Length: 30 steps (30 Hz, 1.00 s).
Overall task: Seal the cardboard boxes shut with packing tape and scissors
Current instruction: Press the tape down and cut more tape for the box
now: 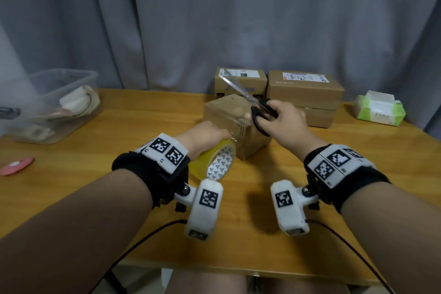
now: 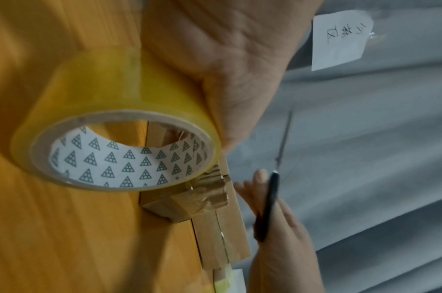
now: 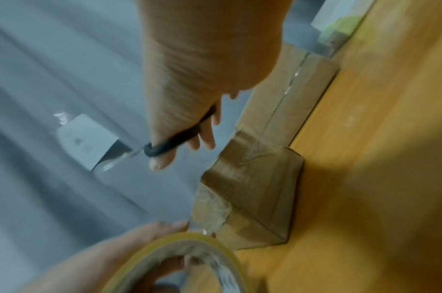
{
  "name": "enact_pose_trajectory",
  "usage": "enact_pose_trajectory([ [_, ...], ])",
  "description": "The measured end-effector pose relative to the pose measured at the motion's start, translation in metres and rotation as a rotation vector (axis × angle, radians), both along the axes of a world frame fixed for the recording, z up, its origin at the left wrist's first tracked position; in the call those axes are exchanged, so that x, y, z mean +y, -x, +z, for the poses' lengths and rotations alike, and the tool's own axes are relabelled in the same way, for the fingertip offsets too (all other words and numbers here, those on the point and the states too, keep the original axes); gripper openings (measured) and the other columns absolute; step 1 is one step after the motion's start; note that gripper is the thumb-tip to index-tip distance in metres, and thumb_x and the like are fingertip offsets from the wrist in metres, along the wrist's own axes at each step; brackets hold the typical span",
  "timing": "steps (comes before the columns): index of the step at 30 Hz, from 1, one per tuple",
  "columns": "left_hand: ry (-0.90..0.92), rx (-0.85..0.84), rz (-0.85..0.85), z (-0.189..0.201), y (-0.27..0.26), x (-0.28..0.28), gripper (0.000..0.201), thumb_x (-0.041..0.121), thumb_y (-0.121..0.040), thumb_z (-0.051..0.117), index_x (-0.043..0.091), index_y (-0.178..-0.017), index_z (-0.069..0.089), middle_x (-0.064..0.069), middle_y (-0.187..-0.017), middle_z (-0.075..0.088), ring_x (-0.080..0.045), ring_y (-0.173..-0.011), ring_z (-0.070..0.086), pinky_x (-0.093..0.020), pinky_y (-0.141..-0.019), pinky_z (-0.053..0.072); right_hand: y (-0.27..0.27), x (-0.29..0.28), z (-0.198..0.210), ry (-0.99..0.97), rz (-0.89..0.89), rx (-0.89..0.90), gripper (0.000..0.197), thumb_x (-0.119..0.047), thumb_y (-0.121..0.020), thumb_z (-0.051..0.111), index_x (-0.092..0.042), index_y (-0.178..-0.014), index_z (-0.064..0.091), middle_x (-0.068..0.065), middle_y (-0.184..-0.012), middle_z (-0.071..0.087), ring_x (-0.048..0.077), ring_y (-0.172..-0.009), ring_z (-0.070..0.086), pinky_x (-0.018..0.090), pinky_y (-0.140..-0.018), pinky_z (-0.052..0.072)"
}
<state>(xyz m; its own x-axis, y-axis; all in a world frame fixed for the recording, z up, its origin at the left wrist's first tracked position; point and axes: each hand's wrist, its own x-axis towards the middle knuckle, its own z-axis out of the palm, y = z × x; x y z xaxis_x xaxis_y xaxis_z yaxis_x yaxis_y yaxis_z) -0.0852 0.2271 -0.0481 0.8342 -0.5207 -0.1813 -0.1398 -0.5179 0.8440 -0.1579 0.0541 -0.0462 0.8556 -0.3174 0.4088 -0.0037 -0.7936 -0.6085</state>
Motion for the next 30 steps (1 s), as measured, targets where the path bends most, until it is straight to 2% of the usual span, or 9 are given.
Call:
enact_pose_trajectory([
  [2, 0.001, 0.051, 0.013, 0.002, 0.000, -0.001, 0.030, 0.028, -0.091, 0.058, 0.002, -0.106, 0.065, -0.012, -0.085, 0.069, -0.019, -0.061, 0.063, -0.026, -0.055, 0.051, 0.012, 0.003, 0.009, 0.134, -0.059, 0.013, 0.037, -0.066, -0.081, 0.056, -0.031, -0.070, 0.061, -0.008, -0.059, 0.055, 0.021, -0.085, 0.055, 0.038, -0.089, 0.035],
  [4, -0.013, 0.089, 0.030, 0.003, 0.001, -0.001, 0.032, 0.029, -0.092, 0.058, 0.002, -0.108, 0.063, -0.012, -0.076, 0.066, -0.014, -0.044, 0.058, -0.023, -0.044, 0.046, 0.029, 0.007, 0.017, -0.046, 0.062, 0.170, 0.047, -0.065, -0.083, 0.054, -0.021, -0.077, 0.069, -0.001, -0.067, 0.065, 0.024, -0.086, 0.061, 0.041, -0.092, 0.040],
  [7, -0.001, 0.108, 0.067, 0.007, 0.006, -0.001, 0.032, 0.026, -0.092, 0.059, 0.002, -0.113, 0.060, -0.015, -0.080, 0.066, -0.011, -0.036, 0.055, -0.020, -0.037, 0.044, 0.049, 0.001, 0.017, -0.196, 0.186, 0.448, 0.061, -0.063, -0.082, 0.053, -0.005, -0.086, 0.069, 0.005, -0.079, 0.070, 0.017, -0.084, 0.063, 0.031, -0.082, 0.042],
  [12, -0.028, 0.066, 0.093, 0.011, 0.014, -0.003, 0.034, 0.023, -0.092, 0.057, -0.001, -0.115, 0.058, -0.012, -0.065, 0.061, -0.009, -0.030, 0.051, -0.017, -0.033, 0.040, 0.070, -0.011, 0.011, -0.286, 0.248, 0.885, 0.074, -0.090, -0.062, 0.045, -0.017, -0.074, 0.053, -0.001, -0.063, 0.054, 0.012, -0.056, 0.041, 0.026, -0.058, 0.033],
  [15, -0.068, 0.043, 0.088, 0.014, 0.016, -0.005, 0.032, 0.023, -0.093, 0.056, -0.002, -0.113, 0.058, -0.011, -0.063, 0.059, -0.008, -0.029, 0.050, -0.016, -0.032, 0.040, 0.075, -0.012, 0.006, -0.375, 0.248, 1.078, 0.083, -0.092, -0.044, 0.054, -0.016, -0.076, 0.053, -0.001, -0.061, 0.050, 0.013, -0.053, 0.040, 0.027, -0.058, 0.033],
  [19, -0.100, 0.053, 0.073, 0.013, 0.013, -0.004, 0.031, 0.027, -0.093, 0.055, 0.000, -0.108, 0.062, -0.008, -0.060, 0.060, -0.011, -0.034, 0.051, -0.019, -0.037, 0.041, 0.069, -0.007, 0.002, -0.349, 0.221, 1.123, 0.074, -0.086, -0.050, 0.049, -0.016, -0.077, 0.053, -0.002, -0.061, 0.051, 0.013, -0.052, 0.040, 0.025, -0.056, 0.034],
  [23, -0.121, 0.048, 0.052, 0.011, 0.011, -0.003, 0.030, 0.029, -0.094, 0.054, 0.004, -0.107, 0.063, -0.008, -0.071, 0.064, -0.013, -0.044, 0.054, -0.022, -0.041, 0.042, 0.059, -0.003, -0.003, -0.352, 0.197, 1.081, 0.075, -0.085, -0.049, 0.050, -0.016, -0.077, 0.054, -0.001, -0.061, 0.053, 0.013, -0.052, 0.042, 0.026, -0.056, 0.032],
  [27, -0.113, 0.073, 0.037, 0.012, 0.010, -0.002, 0.031, 0.027, -0.094, 0.054, 0.000, -0.106, 0.062, -0.008, -0.063, 0.062, -0.010, -0.035, 0.051, -0.017, -0.035, 0.041, 0.051, 0.000, -0.002, -0.353, 0.209, 1.056, 0.074, -0.085, -0.049, 0.049, -0.016, -0.076, 0.053, -0.001, -0.060, 0.053, 0.011, -0.049, 0.042, 0.024, -0.053, 0.031],
  [30, -0.127, 0.088, 0.040, 0.012, 0.007, -0.003, 0.031, 0.027, -0.093, 0.055, -0.001, -0.106, 0.062, -0.010, -0.068, 0.064, -0.010, -0.035, 0.052, -0.018, -0.035, 0.041, 0.046, -0.001, -0.001, -0.344, 0.220, 1.029, 0.073, -0.085, -0.052, 0.047, -0.016, -0.076, 0.053, -0.001, -0.059, 0.053, 0.011, -0.049, 0.040, 0.024, -0.052, 0.030],
])
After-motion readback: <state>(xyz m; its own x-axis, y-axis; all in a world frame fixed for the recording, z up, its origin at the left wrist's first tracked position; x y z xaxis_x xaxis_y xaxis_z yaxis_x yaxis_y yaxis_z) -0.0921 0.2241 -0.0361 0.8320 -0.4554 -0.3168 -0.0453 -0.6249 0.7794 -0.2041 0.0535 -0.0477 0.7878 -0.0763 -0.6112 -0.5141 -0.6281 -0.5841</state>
